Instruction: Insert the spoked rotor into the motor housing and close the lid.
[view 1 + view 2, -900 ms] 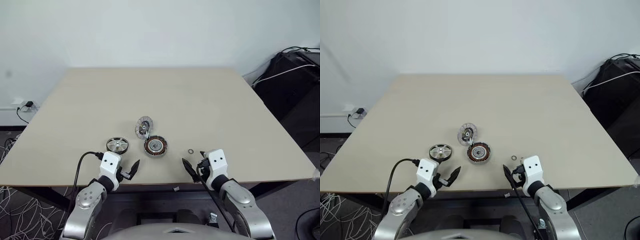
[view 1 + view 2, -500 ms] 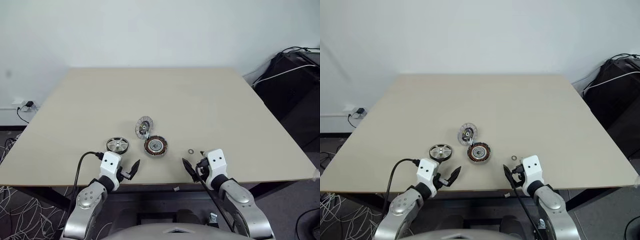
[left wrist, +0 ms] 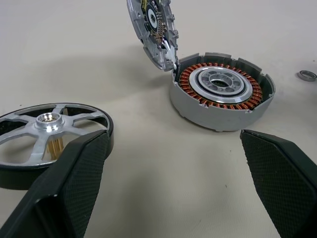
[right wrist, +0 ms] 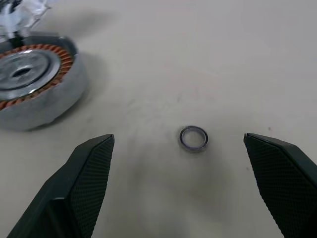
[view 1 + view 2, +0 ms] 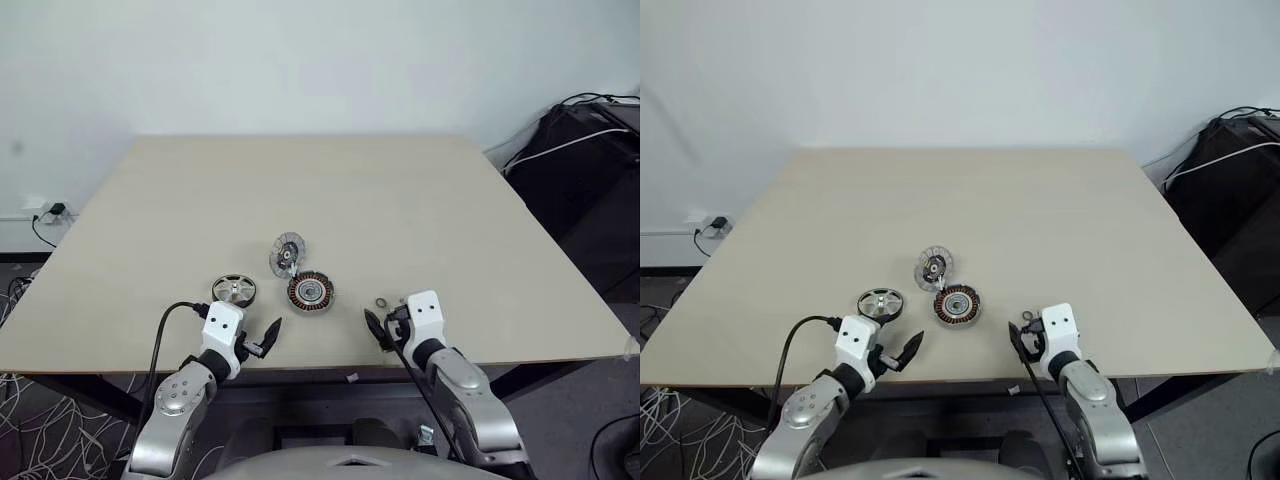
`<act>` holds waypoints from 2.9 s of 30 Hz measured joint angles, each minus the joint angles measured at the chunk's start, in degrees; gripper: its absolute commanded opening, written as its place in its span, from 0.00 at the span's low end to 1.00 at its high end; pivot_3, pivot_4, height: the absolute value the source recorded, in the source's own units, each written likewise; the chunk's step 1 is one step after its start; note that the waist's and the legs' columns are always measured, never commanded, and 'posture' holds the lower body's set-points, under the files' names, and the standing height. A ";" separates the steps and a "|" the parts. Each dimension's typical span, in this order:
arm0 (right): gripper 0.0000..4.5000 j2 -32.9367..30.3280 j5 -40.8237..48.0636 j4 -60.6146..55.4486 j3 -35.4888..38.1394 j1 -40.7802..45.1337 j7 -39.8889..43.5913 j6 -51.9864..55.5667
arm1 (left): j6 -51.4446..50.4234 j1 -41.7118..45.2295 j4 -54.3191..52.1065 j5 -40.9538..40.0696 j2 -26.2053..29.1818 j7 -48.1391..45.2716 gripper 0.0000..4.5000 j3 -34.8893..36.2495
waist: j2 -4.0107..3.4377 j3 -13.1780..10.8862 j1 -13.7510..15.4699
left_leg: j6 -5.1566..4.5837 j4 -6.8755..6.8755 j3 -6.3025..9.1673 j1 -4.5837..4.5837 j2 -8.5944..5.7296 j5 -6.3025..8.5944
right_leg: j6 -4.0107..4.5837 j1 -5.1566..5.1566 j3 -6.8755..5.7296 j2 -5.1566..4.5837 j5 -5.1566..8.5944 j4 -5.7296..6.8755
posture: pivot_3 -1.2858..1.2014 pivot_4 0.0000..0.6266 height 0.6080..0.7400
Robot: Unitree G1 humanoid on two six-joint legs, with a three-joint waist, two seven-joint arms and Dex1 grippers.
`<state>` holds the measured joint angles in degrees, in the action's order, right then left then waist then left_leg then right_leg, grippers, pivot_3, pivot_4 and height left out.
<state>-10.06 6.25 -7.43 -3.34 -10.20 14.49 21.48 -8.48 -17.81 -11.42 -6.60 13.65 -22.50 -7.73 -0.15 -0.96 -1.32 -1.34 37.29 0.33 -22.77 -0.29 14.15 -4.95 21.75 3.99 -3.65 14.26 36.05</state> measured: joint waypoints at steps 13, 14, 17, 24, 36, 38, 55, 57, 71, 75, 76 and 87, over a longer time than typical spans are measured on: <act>1.00 2.12 -0.32 10.14 0.45 7.10 -1.15 -2.24 | 0.04 0.14 0.02 0.05 -0.06 0.16 1.00 -0.33 | -0.03 0.01 -0.23 | -0.25 -0.01 0.00 0.02 -0.03 -0.15 | 0.01 -0.02 0.01 0.00 0.00 0.00 | 0.52 0.00 1.00; 1.00 2.12 -0.34 10.57 0.47 7.21 -1.15 -2.27 | 0.04 0.14 0.02 0.05 -0.06 0.21 1.00 -0.34 | -0.03 0.01 -0.25 | -0.25 -0.01 0.00 0.02 -0.03 -0.15 | 0.01 -0.02 0.01 0.00 0.00 0.00 | 0.52 0.00 1.00; 1.00 2.10 -0.37 12.51 0.61 7.59 -1.15 -2.68 | 0.04 0.14 0.01 0.05 -0.05 0.29 1.00 -0.35 | -0.03 0.01 -0.31 | -0.25 -0.01 -0.01 0.02 -0.03 -0.15 | 0.01 -0.02 0.01 0.00 -0.01 0.01 | 0.52 0.00 1.00; 0.91 2.11 -0.34 14.61 0.69 8.28 -0.66 -4.54 | 0.04 0.15 0.02 0.05 -0.02 0.30 1.00 -0.36 | -0.03 0.02 -0.62 | -0.22 -0.01 0.00 0.12 -0.03 -0.13 | 0.01 -0.11 0.01 0.00 -0.01 0.01 | 0.52 0.00 1.00; 0.15 2.29 -0.44 14.14 1.67 6.89 -0.86 -5.23 | 0.04 0.15 0.02 0.05 0.04 0.27 1.00 -0.37 | -0.02 0.06 -0.82 | -0.14 -0.02 0.01 0.14 0.00 -0.08 | 0.01 -0.11 0.01 0.02 0.00 0.01 | 0.52 0.00 1.00; 0.15 2.23 -0.44 13.12 1.56 6.22 -0.68 -4.90 | 0.04 0.16 0.02 0.05 0.05 0.27 1.00 -0.37 | -0.03 0.05 -0.81 | -0.14 -0.02 0.01 0.12 0.00 -0.08 | 0.01 -0.10 0.01 0.02 0.00 0.01 | 0.52 0.00 1.00; 0.15 3.95 -1.06 1.12 -12.12 12.41 5.22 1.43 | 0.07 0.25 0.04 0.05 -0.14 0.47 1.00 -0.81 | -0.02 0.04 -0.72 | -0.22 -0.02 0.01 0.09 -0.03 -0.13 | 0.01 -0.06 0.01 0.00 -0.01 0.02 | 0.52 0.00 1.00; 0.15 4.13 -1.68 4.31 -13.45 13.62 5.63 1.29 | 0.08 0.24 0.04 0.04 -0.20 0.73 1.00 -0.84 | -0.03 0.03 -0.77 | -0.18 -0.02 0.01 0.10 -0.03 -0.11 | 0.01 -0.06 0.01 0.00 -0.01 0.04 | 0.52 0.00 1.00; 0.15 7.06 -3.58 18.92 -14.70 20.05 7.21 -2.44 | 0.13 -0.22 0.04 0.03 -0.29 1.26 1.00 -0.84 | -0.04 0.02 -0.89 | -0.20 -0.02 0.01 0.10 -0.04 -0.13 | 0.00 -0.05 0.01 0.04 -0.01 0.05 | 0.52 0.00 1.00; 0.15 7.62 -3.75 21.63 -14.62 21.43 7.24 -3.73 | 0.18 -0.23 0.04 0.03 -0.53 1.28 1.00 -0.84 | -0.04 0.03 -0.88 | -0.20 -0.02 0.01 0.10 -0.06 -0.13 | 0.00 -0.05 0.00 0.05 -0.01 0.06 | 0.52 0.00 1.00; 0.15 7.76 -3.75 22.56 -14.52 21.97 7.23 -4.12 | 0.18 -0.23 0.04 0.03 -0.56 1.29 1.00 -0.84 | -0.04 0.03 -0.90 | -0.20 -0.02 0.01 0.10 -0.08 -0.14 | 0.00 -0.05 0.01 0.05 -0.02 0.06 | 0.52 0.00 1.00; 0.68 7.43 -3.83 24.24 -13.54 22.47 7.50 -5.76 | 0.22 -0.29 0.04 0.03 -0.65 1.29 1.00 -0.84 | -0.04 0.03 -0.90 | -0.21 -0.02 0.02 0.11 -0.09 -0.15 | 0.00 -0.05 0.00 0.05 -0.02 0.08 | 0.52 0.00 1.00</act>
<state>-2.63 2.41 16.82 -16.88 12.27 21.99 15.72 -8.27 -18.10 -11.38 -6.57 13.00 -21.21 -8.57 -0.20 -0.93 -2.21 -1.55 37.27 0.35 -22.66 -0.38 14.01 -4.95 21.70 3.99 -3.59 14.24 36.13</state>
